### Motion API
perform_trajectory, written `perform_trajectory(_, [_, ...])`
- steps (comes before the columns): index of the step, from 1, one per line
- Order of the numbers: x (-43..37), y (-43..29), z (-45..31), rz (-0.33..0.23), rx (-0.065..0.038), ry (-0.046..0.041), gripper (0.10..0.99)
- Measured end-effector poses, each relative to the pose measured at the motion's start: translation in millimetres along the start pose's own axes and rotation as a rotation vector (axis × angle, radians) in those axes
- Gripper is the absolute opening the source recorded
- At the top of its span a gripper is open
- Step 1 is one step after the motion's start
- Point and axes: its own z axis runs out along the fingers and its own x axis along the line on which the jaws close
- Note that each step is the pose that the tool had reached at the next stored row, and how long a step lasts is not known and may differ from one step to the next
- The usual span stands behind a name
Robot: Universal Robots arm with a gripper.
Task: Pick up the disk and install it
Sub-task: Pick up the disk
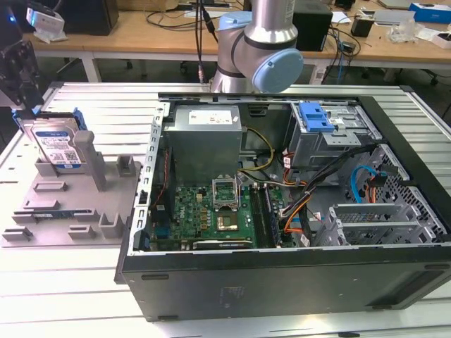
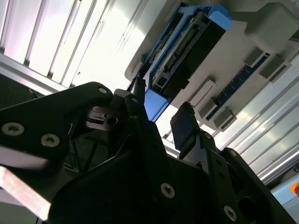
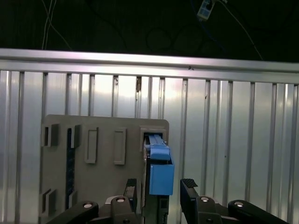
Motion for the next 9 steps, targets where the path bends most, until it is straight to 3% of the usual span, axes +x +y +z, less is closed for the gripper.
perform_trajectory(9, [-0.9,-0.1,4.2,0.000,0.000,0.0000,0.498])
